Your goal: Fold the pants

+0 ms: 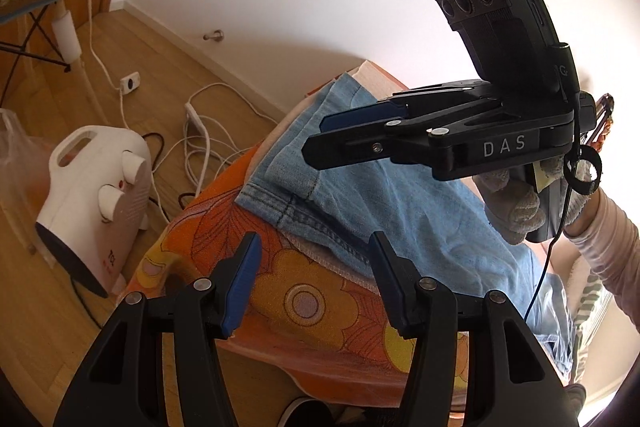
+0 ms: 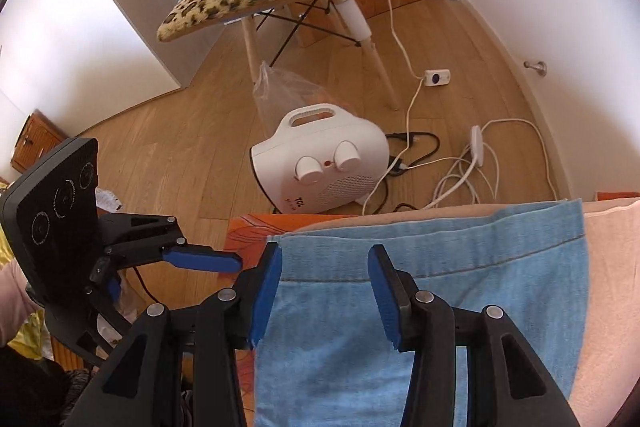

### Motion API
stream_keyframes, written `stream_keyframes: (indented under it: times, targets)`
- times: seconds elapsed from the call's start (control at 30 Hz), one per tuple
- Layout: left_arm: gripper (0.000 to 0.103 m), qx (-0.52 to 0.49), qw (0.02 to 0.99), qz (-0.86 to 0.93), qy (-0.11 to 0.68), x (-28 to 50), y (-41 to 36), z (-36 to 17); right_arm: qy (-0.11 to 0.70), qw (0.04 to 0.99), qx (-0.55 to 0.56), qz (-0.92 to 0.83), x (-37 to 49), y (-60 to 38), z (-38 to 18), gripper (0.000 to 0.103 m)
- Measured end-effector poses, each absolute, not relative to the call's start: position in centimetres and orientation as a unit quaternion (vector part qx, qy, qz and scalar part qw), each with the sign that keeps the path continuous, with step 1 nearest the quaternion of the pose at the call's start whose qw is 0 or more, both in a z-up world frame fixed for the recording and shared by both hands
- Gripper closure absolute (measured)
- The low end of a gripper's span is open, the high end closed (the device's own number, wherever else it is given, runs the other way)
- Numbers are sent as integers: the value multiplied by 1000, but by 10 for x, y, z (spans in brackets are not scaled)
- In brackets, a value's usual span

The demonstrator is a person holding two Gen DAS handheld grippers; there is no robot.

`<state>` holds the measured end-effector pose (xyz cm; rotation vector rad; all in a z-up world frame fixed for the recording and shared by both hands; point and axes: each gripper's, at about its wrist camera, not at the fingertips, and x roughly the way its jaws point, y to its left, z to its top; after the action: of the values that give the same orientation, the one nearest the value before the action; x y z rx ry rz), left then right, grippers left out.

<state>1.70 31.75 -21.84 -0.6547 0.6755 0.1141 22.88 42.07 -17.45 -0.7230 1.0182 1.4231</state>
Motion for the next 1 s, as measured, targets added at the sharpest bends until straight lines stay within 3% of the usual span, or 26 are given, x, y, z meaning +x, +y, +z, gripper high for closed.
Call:
stream_keyframes:
  times: [0.27,0.37,0.5,0.73,0.87,1.0]
  targets:
    - [48,-319,888,52,327,20,318,-221,445,572,-361,586,204,435,-192,58]
    - [48,-318,888,53,328,23,318,-221,448,582,-373,567,208,435,-195,80]
    - [48,-330,883,51,331,27,321,-220,491,576,-296,583,232,428,-191,95]
    - [48,-339,885,33,318,41,316,-220,524,564,-238,592,247,423,-187,91]
    - [48,-329,894,27,303,48,306,-219,517,565,-255,590,242,431,-185,70]
    - [48,-347,893,30,285,48,305,-223,522,558,-282,580,235,442,-187,68]
